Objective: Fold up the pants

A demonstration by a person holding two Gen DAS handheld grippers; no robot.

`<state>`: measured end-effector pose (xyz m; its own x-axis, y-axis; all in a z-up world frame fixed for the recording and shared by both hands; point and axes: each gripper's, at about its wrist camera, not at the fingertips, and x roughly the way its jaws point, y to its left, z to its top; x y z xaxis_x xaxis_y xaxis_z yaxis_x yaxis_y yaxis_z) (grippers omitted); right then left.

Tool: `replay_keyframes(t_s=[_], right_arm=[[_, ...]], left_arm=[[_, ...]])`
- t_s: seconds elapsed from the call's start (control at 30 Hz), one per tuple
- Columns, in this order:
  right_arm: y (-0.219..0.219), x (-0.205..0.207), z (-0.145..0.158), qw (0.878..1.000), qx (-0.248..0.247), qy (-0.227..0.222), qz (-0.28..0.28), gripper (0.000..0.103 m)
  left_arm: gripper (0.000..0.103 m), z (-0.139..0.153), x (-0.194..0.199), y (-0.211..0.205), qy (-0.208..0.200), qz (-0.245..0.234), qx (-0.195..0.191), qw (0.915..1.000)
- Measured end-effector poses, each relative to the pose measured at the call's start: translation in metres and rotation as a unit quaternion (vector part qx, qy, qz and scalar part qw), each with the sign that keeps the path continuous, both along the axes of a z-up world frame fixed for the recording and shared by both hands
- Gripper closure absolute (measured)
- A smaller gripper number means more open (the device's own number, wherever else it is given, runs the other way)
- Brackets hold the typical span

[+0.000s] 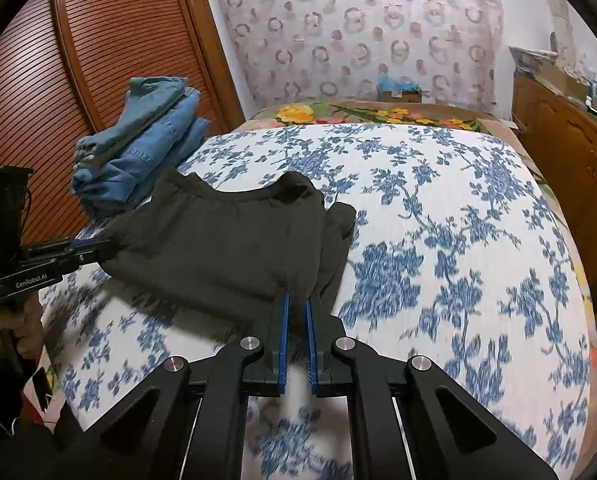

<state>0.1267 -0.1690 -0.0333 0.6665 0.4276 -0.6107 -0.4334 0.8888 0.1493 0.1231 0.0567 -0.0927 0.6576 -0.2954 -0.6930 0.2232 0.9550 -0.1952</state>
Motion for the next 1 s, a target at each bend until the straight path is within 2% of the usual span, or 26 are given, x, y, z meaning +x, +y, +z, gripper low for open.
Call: replay_keyframes(t_s=[0.43,0.7,1.0], right_arm=[[-0.018,-0.059,0.012,1.0,0.013,-0.011,0.012,0.096],[-0.022,-0.073,0.014,1.0,0.001,-0.024,0.014,0.096],[-0.026,-0.084,0.01,1.0,0.005,-0.016,0.016,0.096]], left_arm=[[0.089,0.012,-0.056,-0.022,-0.015,-0.013,0.021,0.9996],[0.089,0.015,-0.068,-0.031,-0.016,-0.02,0.026,0.9993],[0.089,0.013,-0.082,-0.032,-0.011,-0.026,0.024,0.9993]])
